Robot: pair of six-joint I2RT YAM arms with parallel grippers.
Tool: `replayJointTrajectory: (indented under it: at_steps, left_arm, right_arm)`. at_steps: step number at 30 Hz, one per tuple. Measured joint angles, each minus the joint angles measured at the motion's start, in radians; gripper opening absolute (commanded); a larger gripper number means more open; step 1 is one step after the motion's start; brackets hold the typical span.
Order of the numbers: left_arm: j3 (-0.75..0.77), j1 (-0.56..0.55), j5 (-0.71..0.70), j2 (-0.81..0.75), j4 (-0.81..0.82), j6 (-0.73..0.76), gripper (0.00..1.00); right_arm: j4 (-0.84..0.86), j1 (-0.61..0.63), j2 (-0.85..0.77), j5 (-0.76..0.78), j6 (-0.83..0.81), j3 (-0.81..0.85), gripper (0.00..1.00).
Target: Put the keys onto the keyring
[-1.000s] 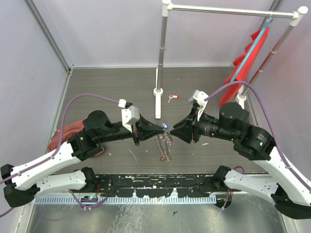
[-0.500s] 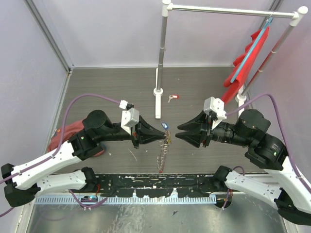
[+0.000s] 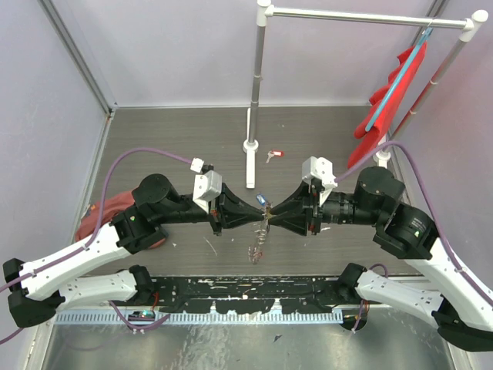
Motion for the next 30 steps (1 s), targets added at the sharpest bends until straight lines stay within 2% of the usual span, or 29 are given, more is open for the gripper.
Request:
replayJointTrajectory:
  at_steps: [7,18,28,30]
  left_arm:
    - [0.0,0.0,-0.005,0.0,0.0,0.0,0.0]
    - [0.0,0.0,-0.016,0.0,0.014,0.0,0.0]
    - [0.0,0.0,-0.02,0.0,0.018,-0.002,0.0]
    - [0.0,0.0,-0.021,0.0,0.019,-0.003,0.03]
  right_arm:
    - [-0.001,0.0,0.016,-0.018,0.0,-0.016,0.28]
    - [0.006,0.0,0.018,-0.031,0.003,-0.027,0.18]
    - [0.027,0.0,0.022,-0.033,0.009,-0.032,0.03]
    - [0.028,0.0,0.022,-0.032,0.011,-0.032,0.01]
